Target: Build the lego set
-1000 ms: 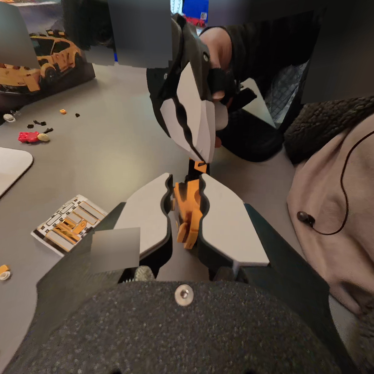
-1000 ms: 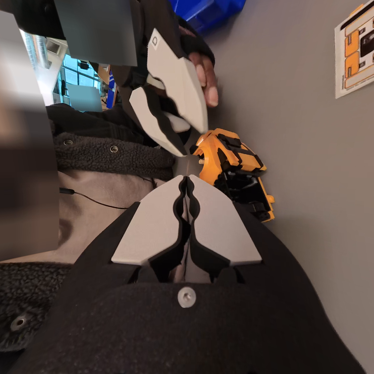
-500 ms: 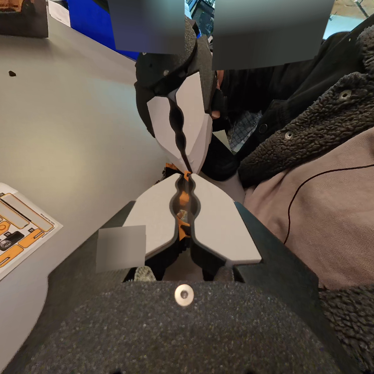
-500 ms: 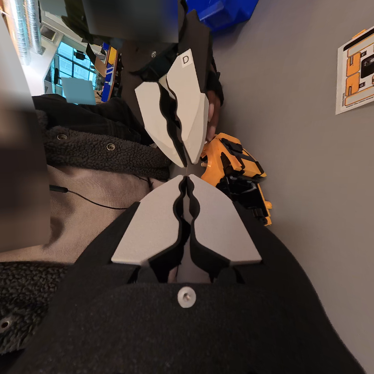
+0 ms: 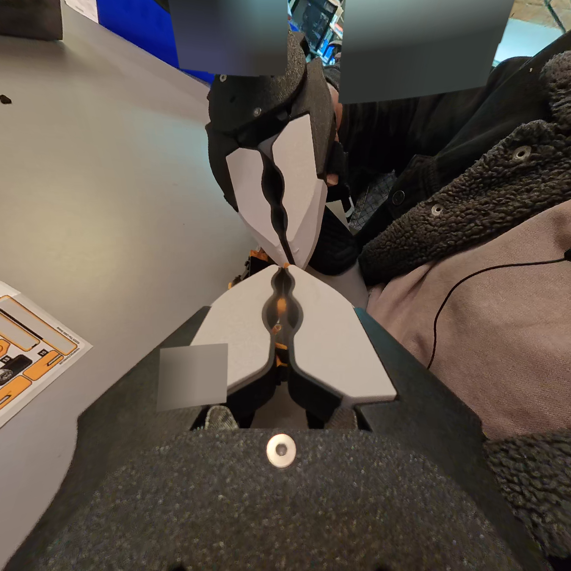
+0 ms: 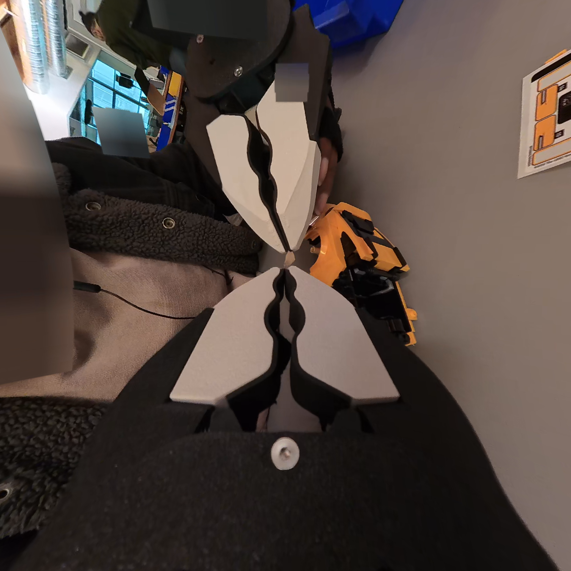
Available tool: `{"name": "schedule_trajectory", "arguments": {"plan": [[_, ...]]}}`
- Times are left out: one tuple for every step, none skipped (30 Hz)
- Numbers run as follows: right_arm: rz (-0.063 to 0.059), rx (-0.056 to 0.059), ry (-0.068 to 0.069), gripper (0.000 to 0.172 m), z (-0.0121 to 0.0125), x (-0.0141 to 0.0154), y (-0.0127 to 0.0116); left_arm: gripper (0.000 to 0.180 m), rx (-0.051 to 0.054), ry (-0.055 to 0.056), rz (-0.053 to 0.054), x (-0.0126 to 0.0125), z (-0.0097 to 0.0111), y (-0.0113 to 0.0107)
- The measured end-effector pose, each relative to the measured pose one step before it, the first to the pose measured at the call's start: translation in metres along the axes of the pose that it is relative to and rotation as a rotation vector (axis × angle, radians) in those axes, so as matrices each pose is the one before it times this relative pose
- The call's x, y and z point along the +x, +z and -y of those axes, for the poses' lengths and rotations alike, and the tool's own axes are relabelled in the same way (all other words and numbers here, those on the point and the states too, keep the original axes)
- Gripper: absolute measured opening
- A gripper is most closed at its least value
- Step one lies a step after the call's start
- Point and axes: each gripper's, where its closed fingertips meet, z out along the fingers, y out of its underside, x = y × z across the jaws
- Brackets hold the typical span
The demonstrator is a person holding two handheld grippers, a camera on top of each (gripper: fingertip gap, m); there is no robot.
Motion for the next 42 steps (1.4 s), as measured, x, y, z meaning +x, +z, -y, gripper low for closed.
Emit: {"name": "schedule_trajectory", "arguments": {"plan": [[-0.0027, 0.0023, -0.0037, 0.0, 0.00011, 0.00031, -0.0005, 0.0, -0.0142, -0.0055, 0.0012, -0.00046, 0.00036, 0.00002], [-0.0042, 0.0066, -0.0074, 0.0, 0.00071, 0.00037, -0.00093, 0.0, -0.0149, -0.0095, -0.0013, -0.00033, 0.00091, -0.00018], [-0.0075, 0.0081, -0.0109, 0.0, 0.00095, 0.00057, -0.00137, 0.0, -0.0137, -0.0165, -0.0059, -0.00023, 0.00144, -0.00025], [-0.011, 0.0097, -0.0155, 0.0, 0.00109, 0.0007, -0.00162, 0.0, -0.0172, -0.0247, -0.0092, -0.00042, 0.00111, -0.00022], [-0.0151, 0.0107, -0.019, 0.0, 0.0012, 0.00085, -0.00193, 0.0, -0.0171, -0.0296, -0.0115, -0.00076, 0.00113, -0.00014], [-0.0185, 0.0116, -0.0277, 0.0, 0.00117, 0.00103, -0.00202, 0.0, -0.0129, -0.0328, -0.0162, -0.00022, 0.00171, 0.0], [-0.0223, 0.0116, -0.0368, 0.003, 0.00109, 0.00112, -0.00213, 0.0, -0.0154, -0.0349, -0.0176, -0.00012, 0.00123, 0.00018], [-0.0142, 0.0128, -0.0446, 0.011, 0.00088, -0.00048, -0.00165, 0.0, -0.0205, -0.0314, -0.014, -0.00046, 0.00032, 0.00052], [-0.0196, 0.0124, -0.0466, 0.014, 0.00044, 0.00007, -0.00158, 0.0, -0.0235, -0.0292, -0.014, -0.00013, -0.00038, 0.00056], [-0.0311, 0.0104, -0.0509, 0.015, -0.00011, 0.00174, -0.00126, 0.0, -0.0242, -0.0295, -0.0088, -0.00066, -0.00069, 0.00067], [-0.0369, 0.0099, -0.0538, 0.016, -0.00035, 0.00244, -0.00111, 0.0, -0.0247, -0.0308, -0.0064, -0.00115, -0.00099, 0.0003], [-0.0351, 0.0124, -0.0558, 0.016, -0.00027, 0.0022, -0.00131, 0.0, -0.0292, -0.0303, -0.0087, -0.00071, -0.00153, -0.00012], [-0.0248, 0.0105, -0.0472, 0.016, -0.00072, 0.00095, -0.00146, 0.0, -0.0279, -0.0298, -0.0062, -0.00078, -0.00152, -0.00043], [-0.0101, 0.0088, -0.0269, 0.016, -0.00073, -0.00012, -0.00147, 0.0, -0.0219, -0.028, -0.0108, 0.00034, -0.00067, -0.0008], [-0.0003, 0.0066, -0.0073, 0.016, -0.00082, -0.00041, -0.00144, 0.0, -0.019, -0.0288, -0.0168, 0.00142, -0.00029, -0.0007], [0.0025, 0.0116, 0.0003, 0.016, -0.00025, 0.00019, -0.00157, 0.0, -0.0214, -0.028, -0.0101, 0.00065, -0.00075, -0.00026], [0.0029, 0.0149, -0.0009, 0.016, 0.00035, 0.00043, -0.00154, 0.0, -0.0274, -0.0247, -0.0019, -0.00049, -0.00159, 0.00034], [0.0014, 0.0104, -0.0037, 0.015, 0.00006, 0.00073, -0.00127, 0.0, -0.0266, -0.0222, 0.0061, -0.00197, -0.00159, 0.00074], [-0.0015, 0.0048, -0.0073, 0.015, -0.00044, 0.00087, -0.00075, 0.0, -0.0245, -0.0212, 0.0116, -0.00304, -0.00125, 0.0011], [-0.0059, 0.0012, -0.0102, 0.015, -0.00083, 0.00139, -0.00035, 0.0, -0.0212, -0.0185, 0.0097, -0.00295, -0.00084, 0.00117], [-0.0043, -0.0005, -0.0112, 0.014, -0.00099, 0.00089, -0.00001, 0.0, -0.0194, -0.0165, 0.0085, -0.00237, -0.00068, 0.00141], [-0.0002, -0.0012, -0.0091, 0.014, -0.00113, 0.0002, 0.00035, 0.0, -0.0136, -0.0118, 0.011, -0.00233, 0.0, 0.00116], [0.0001, -0.0004, -0.0073, 0.014, -0.0011, 0.00029, 0.00048, 0.0, -0.0086, -0.0102, 0.0104, -0.00212, 0.0005, 0.0007], [0.0004, -0.0014, -0.0061, 0.013, -0.0012, 0.00026, 0.00061, 0.0, -0.0065, -0.0102, 0.0089, -0.00192, 0.0005, 0.00064], [0.0021, -0.002, -0.0041, 0.013, -0.00132, 0.0002, 0.00072, 0.0, -0.0033, -0.0104, 0.0048, -0.00119, 0.00062, 0.00059], [0.0029, -0.0012, -0.0023, 0.013, -0.00092, 0.00028, 0.0006, 0.0, 0.0002, -0.0101, 0.0014, -0.00053, 0.00075, 0.00042], [0.0033, -0.0014, -0.0019, 0.013, -0.00078, 0.00014, 0.00075, 0.0, -0.0011, -0.0064, 0.0021, -0.00018, 0.00035, 0.00035], [0.003, -0.0046, -0.0038, 0.013, -0.00094, -0.00003, 0.00061, 0.0, -0.0035, -0.004, 0.0072, -0.00057, -0.00028, 0.00035], [0.0018, -0.0079, -0.0068, 0.013, -0.00098, -0.00008, 0.0008, 0.0, -0.0015, -0.0058, 0.0071, -0.00059, -0.00012, 0.00038], [0.0012, -0.0104, -0.0089, 0.012, -0.00102, -0.0004, 0.00092, 0.0, 0.0005, -0.01, 0.001, -0.00003, -0.00001, 0.00037], [-0.0007, -0.011, -0.0099, 0.012, -0.00071, -0.0002, 0.0012, 0.0, -0.0024, -0.011, -0.0001, 0.0001, -0.00055, 0.00053], [-0.0033, -0.0075, -0.0132, 0.012, -0.00009, -0.00012, 0.00117, 0.0, -0.0036, -0.0087, 0.0037, -0.00033, -0.00079, 0.0006], [-0.0028, -0.0049, -0.015, 0.011, 0.00029, -0.00029, 0.00132, 0.0, -0.003, -0.0094, 0.0046, -0.00048, -0.00083, 0.00026], [-0.0025, -0.006, -0.013, 0.011, 0.00018, -0.00022, 0.00127, 0.0, -0.0024, -0.0108, 0.0037, -0.00051, -0.00073, 0.00031], [-0.0023, -0.0048, -0.0122, 0.011, 0.00022, -0.00022, 0.00126, 0.0, -0.003, -0.0099, 0.0032, -0.00056, -0.00083, 0.00019], [-0.0003, -0.0026, -0.0106, 0.011, 0.00031, -0.0003, 0.00105, 0.0, -0.0027, -0.01, 0.005, -0.00083, -0.00082, 0.00013], [0.0007, -0.0024, -0.0069, 0.011, 0.00023, -0.00009, 0.00113, 0.0, -0.0024, -0.0099, 0.0061, -0.0011, -0.0007, 0.00019], [0.0005, -0.0022, -0.0051, 0.01, 0.00019, 0.0001, 0.00105, 0.0, 0.0, -0.0075, 0.0072, -0.00121, -0.00036, 0.00012], [0.003, -0.0033, -0.0046, 0.009, -0.00018, -0.00014, 0.00094, 0.0, 0.0014, -0.0068, 0.0025, -0.00043, 0.00009, 0.00011], [0.0059, -0.0054, -0.0046, 0.007, -0.00041, -0.00042, 0.00099, 0.0, 0.0007, -0.0058, 0.0012, -0.00018, 0.00012, 0.00031], [0.0024, -0.0045, -0.0043, 0.006, -0.00049, 0.00006, 0.00089, 0.0, 0.0007, -0.0042, -0.0008, 0.00033, 0.00013, 0.00032], [-0.0003, -0.0032, -0.0047, 0.005, -0.00028, 0.00039, 0.00087, 0.0, -0.0007, -0.0044, -0.0024, 0.00054, 0.0001, 0.00042]]}}
